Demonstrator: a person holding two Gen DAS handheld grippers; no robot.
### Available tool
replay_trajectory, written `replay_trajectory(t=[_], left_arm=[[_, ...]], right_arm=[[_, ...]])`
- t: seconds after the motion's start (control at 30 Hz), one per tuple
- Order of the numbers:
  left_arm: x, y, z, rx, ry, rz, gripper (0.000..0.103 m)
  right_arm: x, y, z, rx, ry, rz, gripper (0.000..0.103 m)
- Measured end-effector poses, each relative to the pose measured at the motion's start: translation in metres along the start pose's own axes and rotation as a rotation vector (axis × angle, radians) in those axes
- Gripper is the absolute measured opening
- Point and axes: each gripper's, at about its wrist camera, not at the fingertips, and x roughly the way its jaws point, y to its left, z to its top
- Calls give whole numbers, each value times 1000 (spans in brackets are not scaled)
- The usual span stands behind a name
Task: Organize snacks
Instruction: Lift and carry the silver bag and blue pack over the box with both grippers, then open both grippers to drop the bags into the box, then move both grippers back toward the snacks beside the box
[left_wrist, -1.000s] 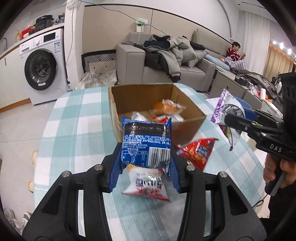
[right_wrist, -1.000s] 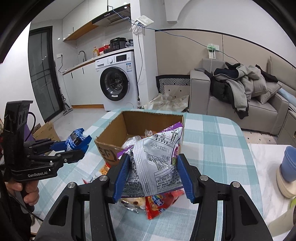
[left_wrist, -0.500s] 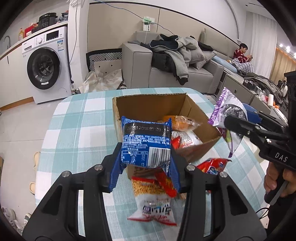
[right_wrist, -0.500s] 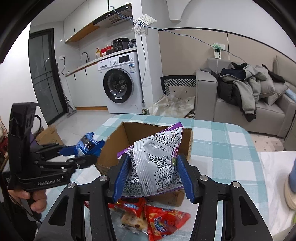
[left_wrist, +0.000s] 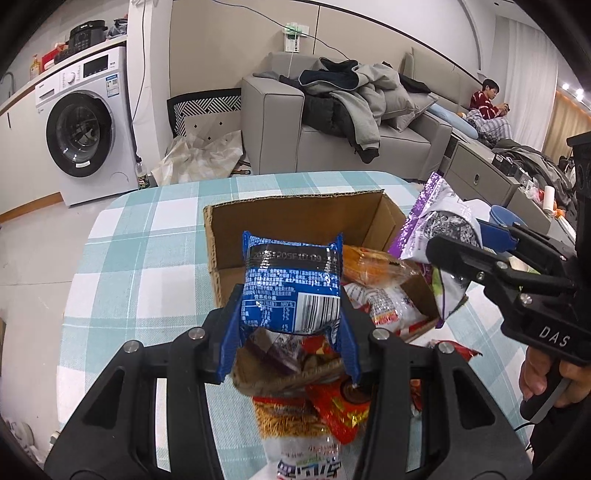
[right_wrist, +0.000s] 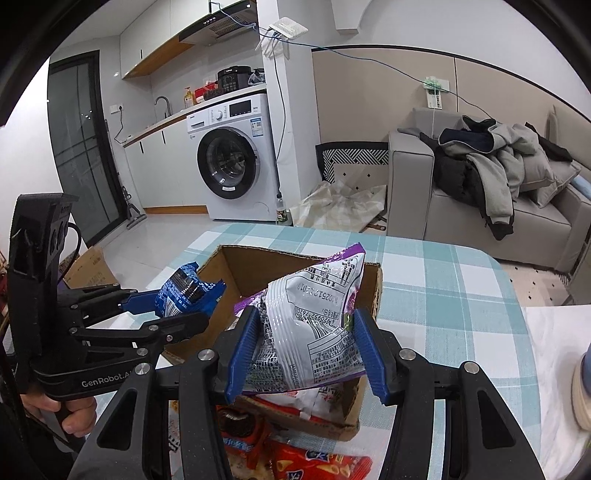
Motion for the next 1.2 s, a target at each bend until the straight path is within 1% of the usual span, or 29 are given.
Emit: replay_trajectory(t=[0.4,0.53,0.63,0.7,0.8,0.87,0.9,1.0,1.03,1.07,1.17,1.2], left_arm=[[35,-3,8,19,27,14,42],[47,-3,6,26,42,19,42],[51,-4,6,41,38,29,42],[54,-4,7,37,44,23,42],[56,-5,7,36,46,24,43],[56,-5,7,31,51,17,43],[57,-5,7,32,54,18,43],[56,-5,7,36,54,17,43],[55,-5,6,36,54,16,43],[55,-5,6,34,56,13,44],[50,-8,4,31,61,16,51],[48,-9,3,28,62,16,55]], right_arm=[[32,-9,4,-18,31,-13,54],[36,-9,5,-26,31,-9,54],[38,-8,7,-26,31,-9,54],[39,-10,9,-19,33,-5,54],[40,-11,10,-15,30,-3,57],[37,-11,11,-20,24,-10,68],[34,-10,11,-22,16,-15,76],[25,-11,10,-28,-6,-27,80],[22,-11,9,-30,-5,-32,85],[19,-12,7,-29,-7,-37,88],[8,-15,2,-21,-12,-53,95],[5,-17,-1,-16,-9,-56,99]])
